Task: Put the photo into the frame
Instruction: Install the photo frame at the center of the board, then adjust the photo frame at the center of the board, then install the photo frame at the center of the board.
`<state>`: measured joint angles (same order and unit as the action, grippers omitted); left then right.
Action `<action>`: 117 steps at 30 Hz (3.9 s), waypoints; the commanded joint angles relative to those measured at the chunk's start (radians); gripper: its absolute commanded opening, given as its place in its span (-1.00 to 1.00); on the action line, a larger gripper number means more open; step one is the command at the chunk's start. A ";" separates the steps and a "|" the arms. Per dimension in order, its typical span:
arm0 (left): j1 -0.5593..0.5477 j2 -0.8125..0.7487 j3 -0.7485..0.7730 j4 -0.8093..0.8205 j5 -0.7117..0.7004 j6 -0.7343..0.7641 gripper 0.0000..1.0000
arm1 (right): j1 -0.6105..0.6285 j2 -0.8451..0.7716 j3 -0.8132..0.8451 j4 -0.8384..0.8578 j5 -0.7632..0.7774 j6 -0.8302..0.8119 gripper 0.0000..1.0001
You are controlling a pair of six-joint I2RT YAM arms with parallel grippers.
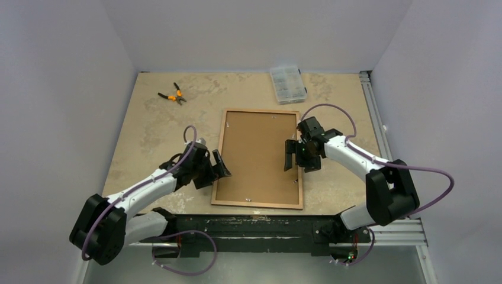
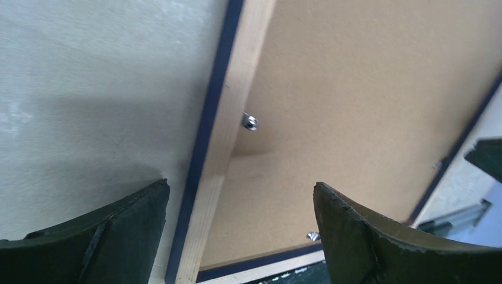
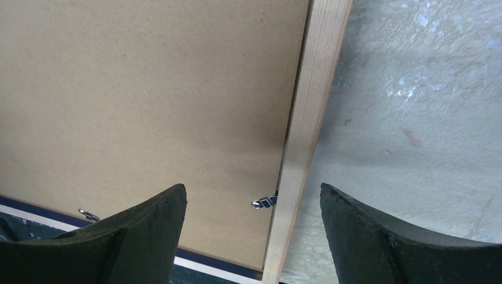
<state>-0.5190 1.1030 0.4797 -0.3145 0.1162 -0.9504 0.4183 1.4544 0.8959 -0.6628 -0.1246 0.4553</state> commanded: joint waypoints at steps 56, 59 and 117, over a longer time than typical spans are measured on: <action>-0.034 0.310 0.353 -0.314 -0.288 0.075 0.59 | -0.007 0.041 -0.078 -0.004 0.106 -0.008 -0.81; -0.036 0.301 0.355 -0.307 -0.279 0.076 0.65 | -0.008 0.038 -0.086 -0.002 0.112 -0.007 -0.98; 0.088 0.339 0.280 -0.091 -0.001 0.157 0.78 | -0.071 0.451 0.485 -0.045 0.269 -0.054 0.50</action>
<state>-0.4339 1.4185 0.7570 -0.4713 0.0628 -0.8234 0.3527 1.8683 1.2987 -0.6731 0.0647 0.4324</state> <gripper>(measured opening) 0.895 0.796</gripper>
